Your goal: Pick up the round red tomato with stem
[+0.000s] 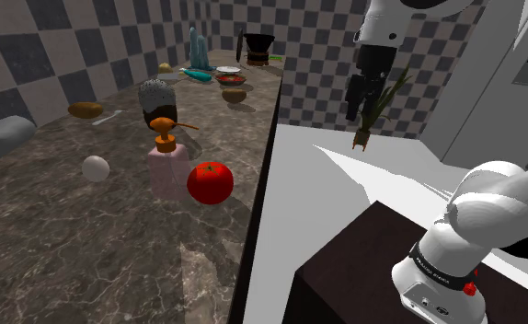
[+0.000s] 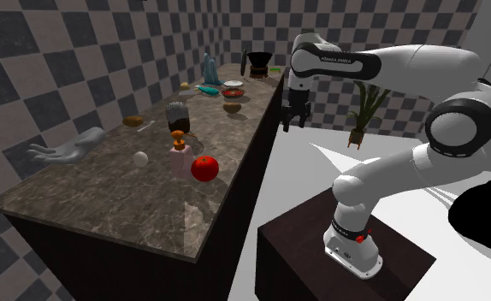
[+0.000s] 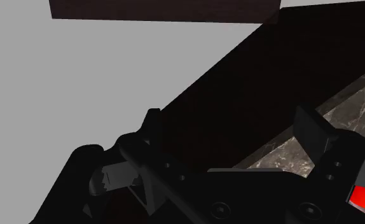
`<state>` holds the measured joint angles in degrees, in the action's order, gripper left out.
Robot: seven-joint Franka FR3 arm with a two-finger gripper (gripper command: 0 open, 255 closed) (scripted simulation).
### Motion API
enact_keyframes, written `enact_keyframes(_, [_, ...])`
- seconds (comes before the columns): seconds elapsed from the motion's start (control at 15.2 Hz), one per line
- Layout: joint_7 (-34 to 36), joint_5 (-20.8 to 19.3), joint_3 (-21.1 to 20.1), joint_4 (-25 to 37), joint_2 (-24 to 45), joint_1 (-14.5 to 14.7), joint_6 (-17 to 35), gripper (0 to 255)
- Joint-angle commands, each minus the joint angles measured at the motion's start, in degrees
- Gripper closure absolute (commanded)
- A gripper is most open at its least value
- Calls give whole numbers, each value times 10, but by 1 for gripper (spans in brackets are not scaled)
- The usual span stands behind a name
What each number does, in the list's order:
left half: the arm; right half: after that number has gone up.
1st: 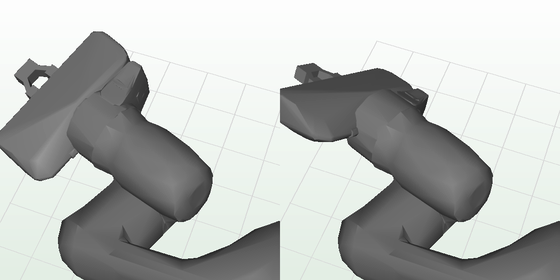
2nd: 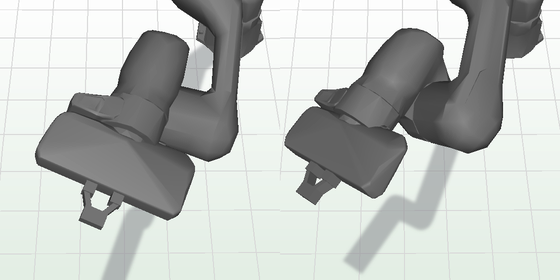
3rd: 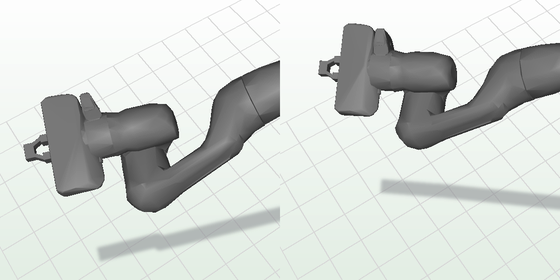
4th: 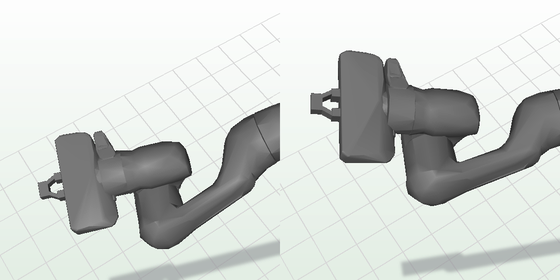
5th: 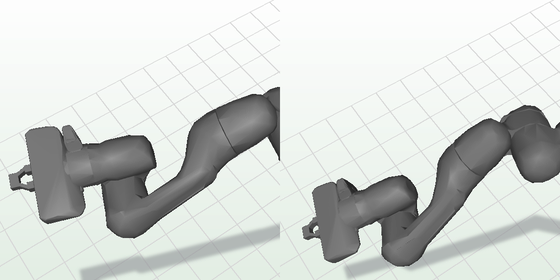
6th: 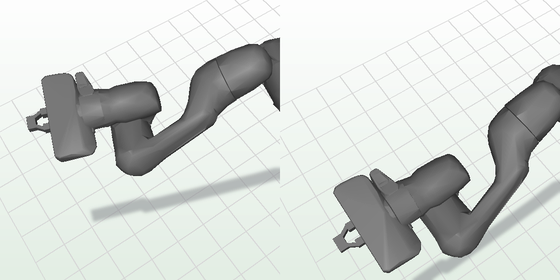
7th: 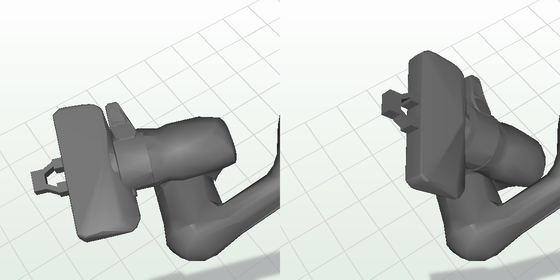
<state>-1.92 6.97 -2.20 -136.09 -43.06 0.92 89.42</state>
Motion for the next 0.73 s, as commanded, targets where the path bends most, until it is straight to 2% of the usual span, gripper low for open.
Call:
enact_keyframes(0.0, [0,0,0,0,0,0,0,0])
enact_keyframes(0.33, [106,38,-78,0,28,8,58,0])
enact_keyframes(0.66, [212,58,-156,24,83,7,118,0])
